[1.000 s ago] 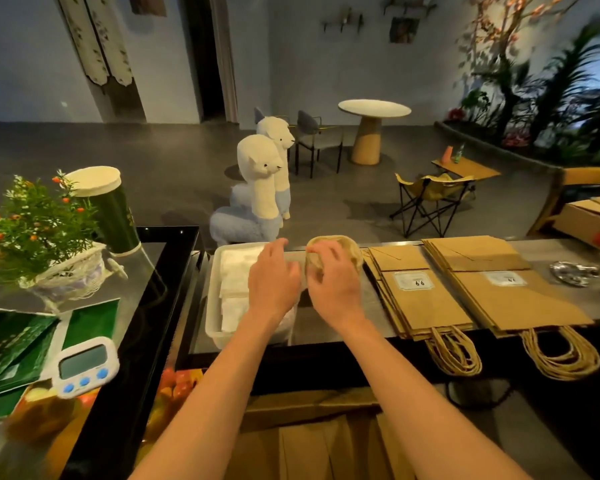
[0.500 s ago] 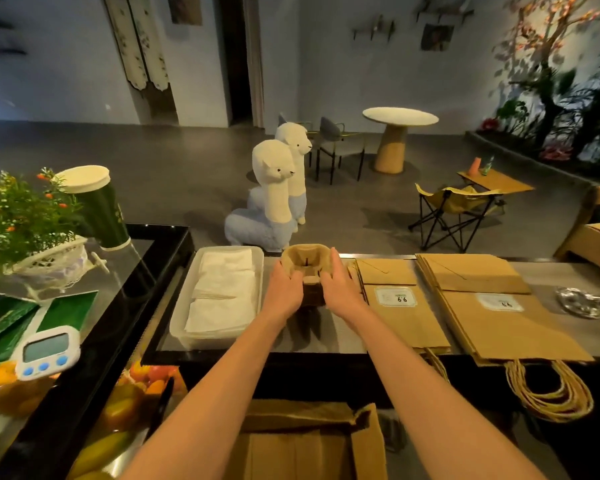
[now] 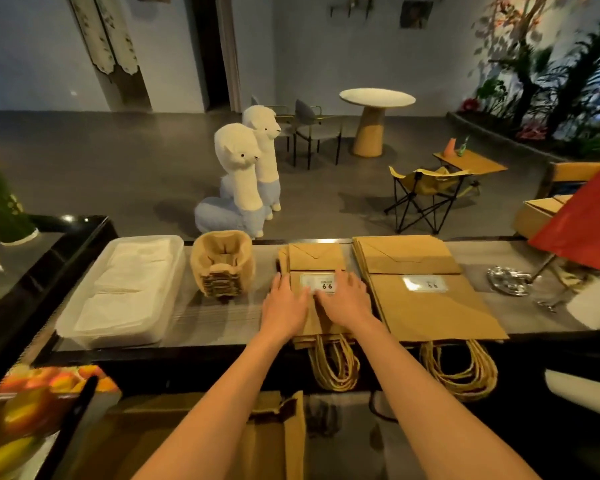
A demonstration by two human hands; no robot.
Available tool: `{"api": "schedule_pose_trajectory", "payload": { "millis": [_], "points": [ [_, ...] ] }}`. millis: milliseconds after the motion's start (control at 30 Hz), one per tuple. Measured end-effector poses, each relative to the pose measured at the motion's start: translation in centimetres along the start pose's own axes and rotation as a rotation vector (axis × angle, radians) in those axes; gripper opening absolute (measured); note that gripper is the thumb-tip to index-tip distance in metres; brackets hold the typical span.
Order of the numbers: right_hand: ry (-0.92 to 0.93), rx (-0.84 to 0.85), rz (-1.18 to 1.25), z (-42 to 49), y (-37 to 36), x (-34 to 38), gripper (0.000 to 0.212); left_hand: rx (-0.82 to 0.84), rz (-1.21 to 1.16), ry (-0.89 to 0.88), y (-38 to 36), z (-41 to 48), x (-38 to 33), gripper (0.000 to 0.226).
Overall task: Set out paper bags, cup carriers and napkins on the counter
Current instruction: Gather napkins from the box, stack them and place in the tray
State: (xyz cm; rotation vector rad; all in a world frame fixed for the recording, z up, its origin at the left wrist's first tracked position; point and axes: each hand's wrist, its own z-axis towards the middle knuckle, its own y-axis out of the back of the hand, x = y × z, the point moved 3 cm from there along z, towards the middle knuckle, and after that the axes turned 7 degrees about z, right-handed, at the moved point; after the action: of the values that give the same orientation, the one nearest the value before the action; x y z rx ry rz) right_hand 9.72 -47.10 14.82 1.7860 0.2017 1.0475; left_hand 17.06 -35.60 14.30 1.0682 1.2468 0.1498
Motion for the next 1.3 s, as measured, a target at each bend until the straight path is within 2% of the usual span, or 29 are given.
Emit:
{"api": "schedule_pose_trajectory", "payload": {
  "millis": [100, 167, 267, 400, 533, 600, 700, 767, 933, 1033, 1167, 1233, 1300],
  "points": [
    [0.056, 0.059, 0.047, -0.1, -0.7, -1.7, 0.07, 0.001, -0.072, 0.014, -1.2, -0.3, -1.3, 0.053],
    [0.085, 0.092, 0.285, -0.3, -0.3, -1.8, 0.065, -0.058, -0.216, 0.01, -1.1, -0.2, -1.1, 0.053],
    [0.077, 0.076, 0.592, -0.7, 1.0, -1.8, 0.057, -0.107, -0.248, 0.005, -0.5, -0.4, -0.8, 0.058],
    [0.135, 0.018, 0.539, -0.8, 1.2, -1.1, 0.059, -0.096, -0.179, -0.02, -0.2, 0.1, -0.4, 0.057],
    [0.141, 0.058, 0.319, -1.0, -0.4, -1.0, 0.048, 0.007, 0.1, -0.016, -0.9, 0.5, -0.1, 0.057],
    [0.167, 0.001, 0.247, -1.0, 0.0, -0.9, 0.046, -0.077, 0.324, -0.039, -0.8, 0.6, -0.9, 0.057],
    [0.231, -0.103, 0.133, -0.9, 2.1, -0.8, 0.039, -0.206, 0.544, -0.184, -0.5, 0.4, -3.6, 0.042],
    [0.249, -0.107, 0.138, -0.8, 3.7, -1.2, 0.032, -0.174, 0.495, -0.224, -1.1, 0.4, -5.5, 0.034],
    [0.196, -0.215, 0.155, -0.5, 8.7, -4.8, 0.023, 0.026, 0.035, -0.103, -5.4, 0.9, -9.6, 0.038],
    [0.057, -0.252, 0.013, 0.1, 10.6, -9.4, 0.044, 0.091, -0.062, -0.06, -8.8, 0.7, -11.1, 0.052],
    [-0.284, -0.101, -0.082, -0.1, 10.9, -16.0, 0.104, 0.171, -0.068, -0.044, -12.5, 0.7, -11.6, 0.068],
    [-0.284, -0.061, -0.096, -0.1, 11.0, -16.6, 0.108, 0.143, -0.104, -0.044, -12.7, 0.5, -12.1, 0.069],
    [-0.224, -0.096, -0.113, 0.1, 11.4, -16.0, 0.096, 0.11, -0.198, -0.011, -12.5, 0.5, -12.2, 0.072]
  ]
}}
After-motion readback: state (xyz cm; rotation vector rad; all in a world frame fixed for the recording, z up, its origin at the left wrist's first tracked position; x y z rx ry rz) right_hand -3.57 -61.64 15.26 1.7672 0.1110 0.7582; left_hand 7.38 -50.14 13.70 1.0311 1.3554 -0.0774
